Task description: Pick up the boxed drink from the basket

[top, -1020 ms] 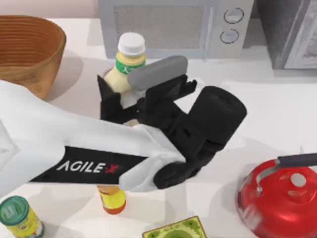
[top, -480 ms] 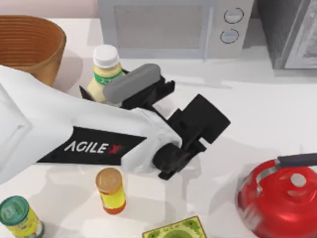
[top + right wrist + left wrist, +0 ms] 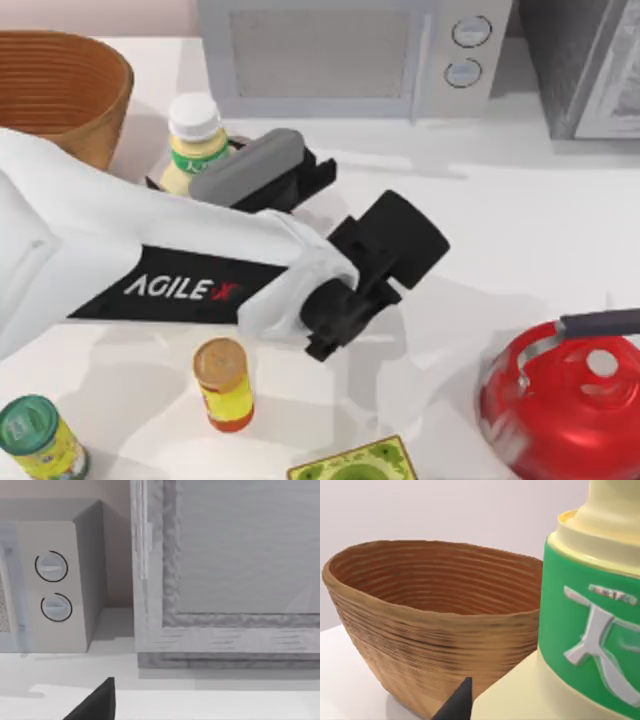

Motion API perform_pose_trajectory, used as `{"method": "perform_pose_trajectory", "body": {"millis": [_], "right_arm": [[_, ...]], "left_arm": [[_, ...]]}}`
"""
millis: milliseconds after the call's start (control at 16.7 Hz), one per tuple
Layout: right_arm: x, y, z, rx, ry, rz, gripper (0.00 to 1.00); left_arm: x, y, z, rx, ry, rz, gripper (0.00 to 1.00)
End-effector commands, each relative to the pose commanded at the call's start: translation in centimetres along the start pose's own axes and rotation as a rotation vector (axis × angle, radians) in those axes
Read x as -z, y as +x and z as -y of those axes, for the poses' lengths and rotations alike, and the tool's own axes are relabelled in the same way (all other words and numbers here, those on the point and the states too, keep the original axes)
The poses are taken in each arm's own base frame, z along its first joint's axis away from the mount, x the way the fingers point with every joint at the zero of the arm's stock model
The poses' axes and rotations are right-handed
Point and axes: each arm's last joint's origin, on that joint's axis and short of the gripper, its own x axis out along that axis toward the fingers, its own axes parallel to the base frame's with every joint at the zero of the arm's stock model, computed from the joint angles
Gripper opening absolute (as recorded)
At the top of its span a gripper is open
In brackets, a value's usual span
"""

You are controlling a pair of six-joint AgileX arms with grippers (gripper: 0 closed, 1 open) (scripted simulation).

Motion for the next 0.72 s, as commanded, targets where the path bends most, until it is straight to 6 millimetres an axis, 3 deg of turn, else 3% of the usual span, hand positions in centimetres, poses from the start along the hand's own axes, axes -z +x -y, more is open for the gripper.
{"method": "perform_pose_trajectory", "body": {"millis": [720], "right_arm": [[0.00, 0.00, 0.00, 0.000, 0.000, 0.000, 1.00]], "left_arm": [[0.00, 0.00, 0.00, 0.000, 0.000, 0.000, 0.90]]}}
